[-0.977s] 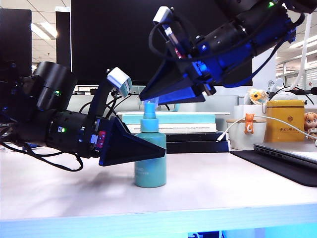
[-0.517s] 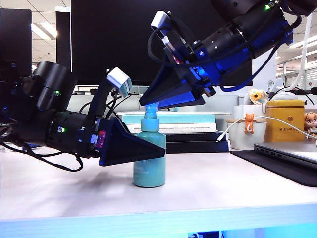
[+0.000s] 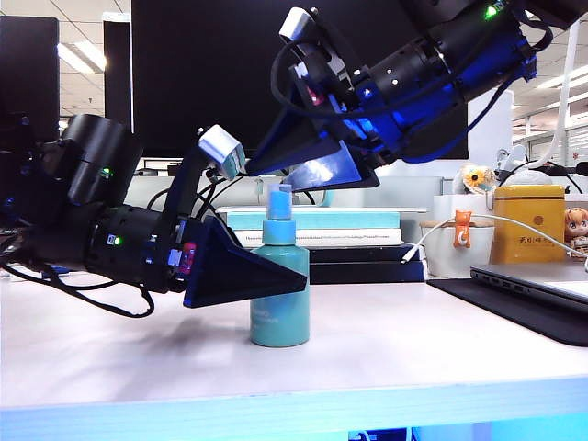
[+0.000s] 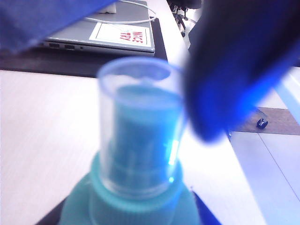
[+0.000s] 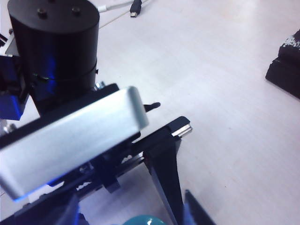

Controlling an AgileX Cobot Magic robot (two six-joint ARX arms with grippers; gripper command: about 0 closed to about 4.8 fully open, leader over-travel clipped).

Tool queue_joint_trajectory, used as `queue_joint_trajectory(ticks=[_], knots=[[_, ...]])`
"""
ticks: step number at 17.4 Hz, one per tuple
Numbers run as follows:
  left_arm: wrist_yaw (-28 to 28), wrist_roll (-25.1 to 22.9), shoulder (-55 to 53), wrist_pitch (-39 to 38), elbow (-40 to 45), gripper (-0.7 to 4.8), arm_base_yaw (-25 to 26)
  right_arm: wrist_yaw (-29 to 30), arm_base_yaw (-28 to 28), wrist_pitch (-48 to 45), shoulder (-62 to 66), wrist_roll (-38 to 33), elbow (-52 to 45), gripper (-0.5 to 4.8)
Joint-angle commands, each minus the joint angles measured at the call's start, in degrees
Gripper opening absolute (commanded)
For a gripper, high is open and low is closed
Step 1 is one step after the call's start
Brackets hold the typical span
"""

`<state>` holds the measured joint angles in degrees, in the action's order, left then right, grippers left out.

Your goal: Pick up the sprayer with the left hand, pick up its lid with the right hand then put the lid on the sprayer.

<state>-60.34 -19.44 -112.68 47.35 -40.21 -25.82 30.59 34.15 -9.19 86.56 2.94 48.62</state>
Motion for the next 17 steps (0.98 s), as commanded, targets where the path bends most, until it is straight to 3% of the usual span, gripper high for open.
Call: queue_joint_trajectory(ticks=[1,9,10,13,17], knots=[[1.62,1.86,0.20,1.49,-0.11,3.09,-0.02,-0.07,-0.11,-0.87,-0.31,0.11,0.13,2.77],[13.49,5.66,0.26,4.46,-0.11,3.13,1.42,-4.13,-8.35,4.70,-9.25,0.50,0.11,2.75],[15.47,6.80,0.26,5.90,-0.11,3.26,1.42,-5.86,-8.72,5.70,-10.56,1.44,0.09,2.75],[16.24,8.48,0.59,7.04,-0.11,4.79,1.44,-8.02,-8.74,7.21,-11.61,2.12,0.09,2.75],[16.02,6.32,5.29,-3.13,-0.09,4.79,1.46,-11.19,-8.74,7.28,-15.15,1.81,0.09,2.75]])
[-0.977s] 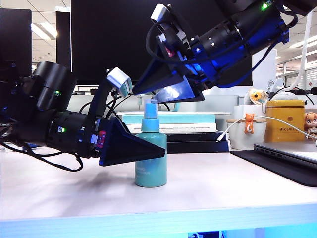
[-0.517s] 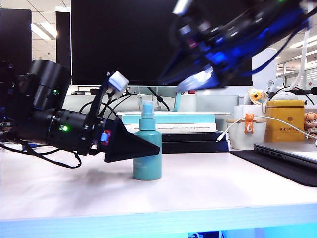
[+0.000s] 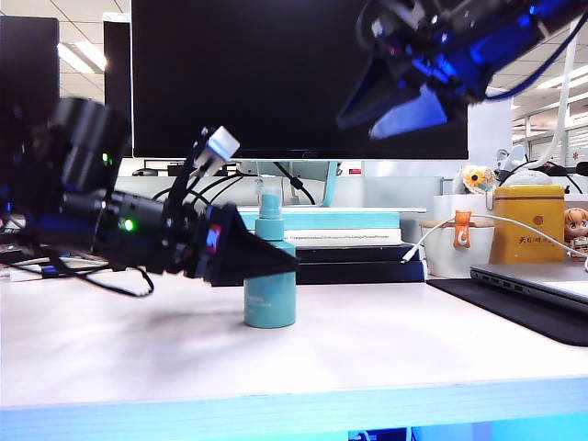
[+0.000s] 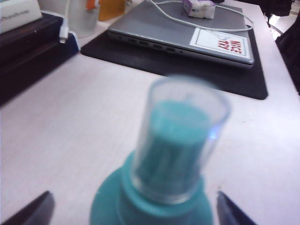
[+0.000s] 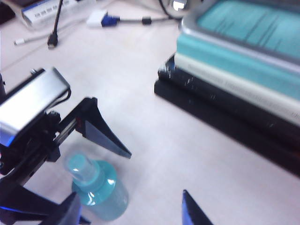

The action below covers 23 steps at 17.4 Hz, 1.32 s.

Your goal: Pick up the sprayer with the left hand, pick up its lid with the right hand then put the lid on the sprayer.

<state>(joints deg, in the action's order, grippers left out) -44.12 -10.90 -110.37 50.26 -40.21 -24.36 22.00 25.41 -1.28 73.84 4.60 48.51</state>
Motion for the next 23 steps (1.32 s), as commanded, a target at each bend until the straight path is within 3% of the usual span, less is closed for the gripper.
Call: queue_joint_trajectory(ticks=[1,2,4,8,10,13,17,19,23], knots=[[0.83,-4.66,5.05,-10.62,-0.09,4.79,0.13,-4.63,0.00,-0.63,-3.82,0.15,0.20,2.75],[2.08,-8.28,7.78,-17.46,-0.09,4.79,0.28,-6.84,-0.52,-0.63,-5.75,0.15,0.20,2.75],[12.20,-17.07,13.64,-34.93,-0.09,4.79,0.28,-7.17,-2.67,-0.61,-9.01,-0.11,0.20,2.74],[32.74,-15.85,21.68,-52.24,-0.09,4.79,0.33,-15.47,-4.35,1.16,-15.41,-2.03,0.13,2.60],[37.73,-11.78,26.60,-53.51,-0.07,4.79,0.37,-20.28,-4.35,3.63,-19.47,-2.21,-0.59,2.60],[39.12,-6.56,38.75,-54.07,-0.02,4.79,0.39,-26.12,-4.37,2.67,-29.94,-2.21,-6.12,2.59],[41.92,-6.23,52.52,-50.40,4.24,4.79,1.42,-30.40,-5.31,2.54,-41.94,-2.21,-15.19,2.28],[41.92,-5.07,61.68,-47.56,9.11,4.79,4.02,-33.07,-5.88,2.08,-49.57,-2.21,-20.63,2.09],[38.51,-1.99,77.83,-47.15,16.85,4.79,12.41,-32.22,-6.47,0.63,-64.24,-2.86,-29.24,1.70]])
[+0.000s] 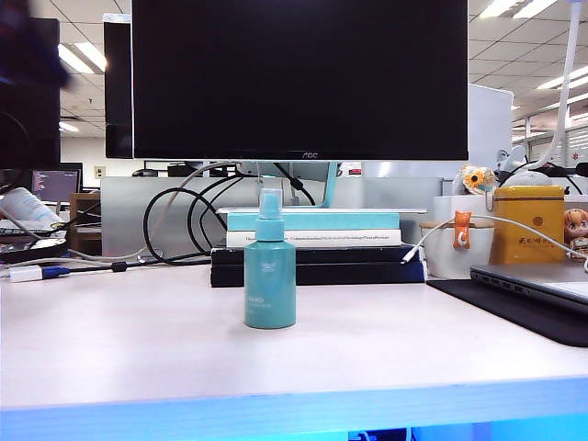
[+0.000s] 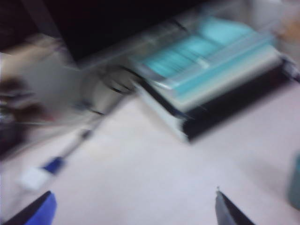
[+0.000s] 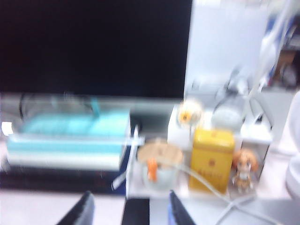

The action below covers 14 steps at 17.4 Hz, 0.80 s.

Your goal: Pick up the sprayer with the left hand, pick up its lid with the right hand then put the lid on the sprayer.

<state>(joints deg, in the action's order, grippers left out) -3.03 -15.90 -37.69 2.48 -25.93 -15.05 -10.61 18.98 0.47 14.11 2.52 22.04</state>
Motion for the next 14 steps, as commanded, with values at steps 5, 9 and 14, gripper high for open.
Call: queue_joint_trajectory(ticks=[5,9,14], knots=[[-4.42,10.29,23.41,-1.73,10.45,4.25,10.27,3.06,0.28,-5.62,-14.03,-6.84,-11.45,1.43],[-2.38,13.16,27.91,-2.43,16.13,3.32,10.27,3.21,0.28,-7.98,-14.05,-10.47,-18.10,0.43],[-6.27,12.90,35.74,-3.13,21.14,1.44,10.25,3.13,0.26,-5.25,-14.05,-10.64,-21.77,-0.01]])
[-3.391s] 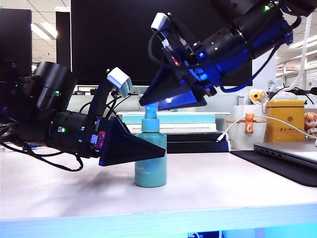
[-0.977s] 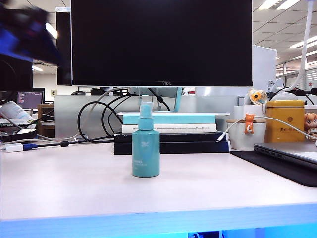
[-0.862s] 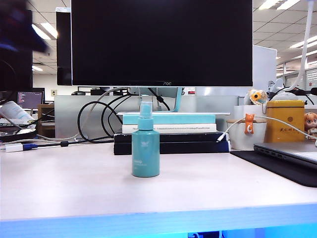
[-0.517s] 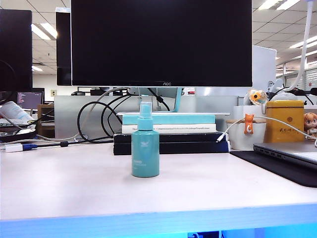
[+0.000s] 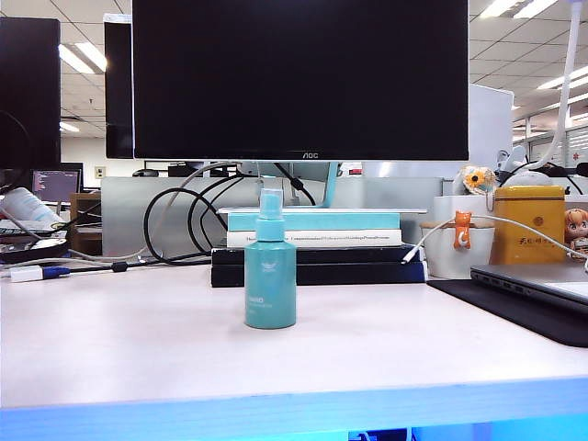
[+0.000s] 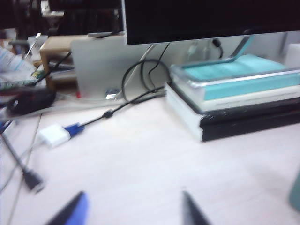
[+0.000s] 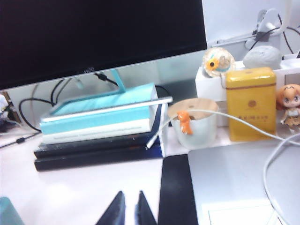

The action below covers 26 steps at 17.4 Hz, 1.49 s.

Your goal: Pick up the sprayer with the left hand, pick up its lid with the right hand then put the lid on the sprayer.

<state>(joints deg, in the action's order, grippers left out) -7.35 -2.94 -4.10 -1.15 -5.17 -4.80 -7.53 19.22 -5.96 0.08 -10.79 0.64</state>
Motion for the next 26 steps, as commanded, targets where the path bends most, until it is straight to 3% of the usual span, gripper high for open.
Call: queue_joint_trajectory(ticks=[1,2,5,7,10,12,13,14,19,26], knots=[[-1.92,-0.13,3.48,0.37,0.70,0.80,0.02,0.44,0.04,1.03,-0.02,3.19,-0.37,-0.01],[-1.90,-0.44,4.00,0.42,0.87,0.46,0.02,1.81,-0.02,1.14,-0.02,3.96,-0.37,-0.01],[-4.46,-1.11,4.02,0.39,1.25,0.46,0.04,10.49,-0.11,1.22,-0.02,6.29,-0.37,-0.01],[-4.35,-1.18,4.02,0.33,1.25,0.46,0.04,10.88,-1.05,1.40,-0.02,8.02,-0.37,-0.01],[-4.24,-1.75,4.02,-1.09,1.27,0.46,0.04,15.80,-10.82,2.80,-0.02,7.65,-0.42,-0.01],[-4.26,-2.58,4.02,-1.81,1.46,0.47,0.04,22.49,-17.90,2.95,-0.02,6.25,-0.42,-0.01],[-1.73,-2.58,4.02,-2.86,1.49,0.47,0.02,20.92,-22.03,5.35,-0.02,6.27,-0.42,-0.01],[-0.85,-2.58,4.02,-2.97,1.46,0.48,0.02,19.12,-22.60,5.88,-0.02,6.27,-0.42,-0.01],[-0.22,-2.58,4.02,-2.86,1.46,0.48,0.02,5.62,-21.11,9.60,-0.02,5.18,-0.42,-0.02],[-0.11,-2.62,4.02,-3.39,1.46,0.48,-0.02,4.20,-20.65,14.23,1.88,4.79,-0.42,-0.01]])
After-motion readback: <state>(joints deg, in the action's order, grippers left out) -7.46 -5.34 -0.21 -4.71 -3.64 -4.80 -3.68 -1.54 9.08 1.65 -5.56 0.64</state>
